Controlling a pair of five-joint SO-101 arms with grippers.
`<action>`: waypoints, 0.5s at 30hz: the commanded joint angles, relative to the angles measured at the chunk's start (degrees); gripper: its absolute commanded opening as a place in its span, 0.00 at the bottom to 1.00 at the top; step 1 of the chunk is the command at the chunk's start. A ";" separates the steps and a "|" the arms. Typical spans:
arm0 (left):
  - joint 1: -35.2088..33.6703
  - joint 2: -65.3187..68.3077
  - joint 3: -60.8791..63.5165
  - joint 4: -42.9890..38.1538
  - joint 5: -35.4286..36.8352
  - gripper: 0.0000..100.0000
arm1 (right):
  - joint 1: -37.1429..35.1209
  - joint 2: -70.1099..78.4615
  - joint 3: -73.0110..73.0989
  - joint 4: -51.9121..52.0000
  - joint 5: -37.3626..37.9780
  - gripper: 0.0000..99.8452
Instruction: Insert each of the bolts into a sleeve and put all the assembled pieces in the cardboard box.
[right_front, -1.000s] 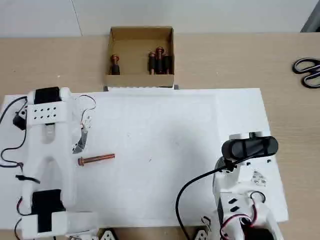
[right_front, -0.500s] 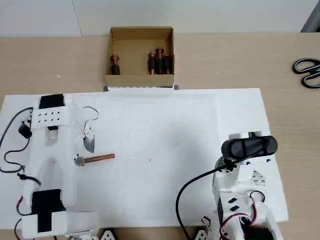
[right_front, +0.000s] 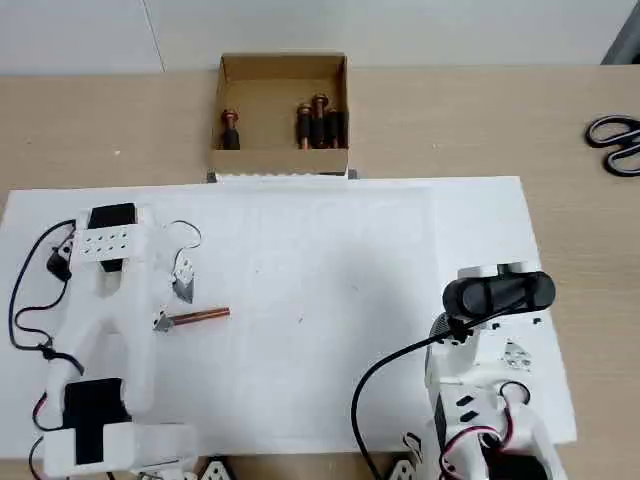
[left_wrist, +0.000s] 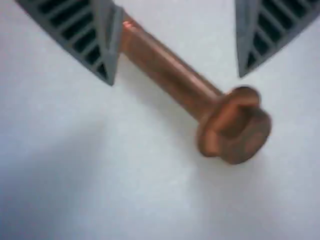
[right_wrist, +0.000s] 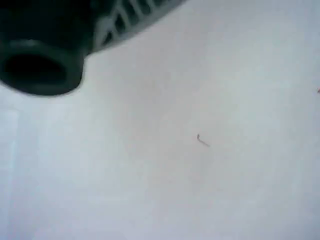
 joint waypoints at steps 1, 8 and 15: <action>0.00 0.44 0.31 -1.76 -0.18 0.16 | 0.66 -0.31 -0.35 -1.54 -0.79 0.00; -0.09 11.08 0.48 -1.41 -0.18 0.16 | 0.66 -0.31 -0.35 -1.54 -0.79 0.00; -0.18 16.35 0.31 -1.85 -0.09 0.15 | 0.66 -0.31 -0.35 -1.45 -0.79 0.00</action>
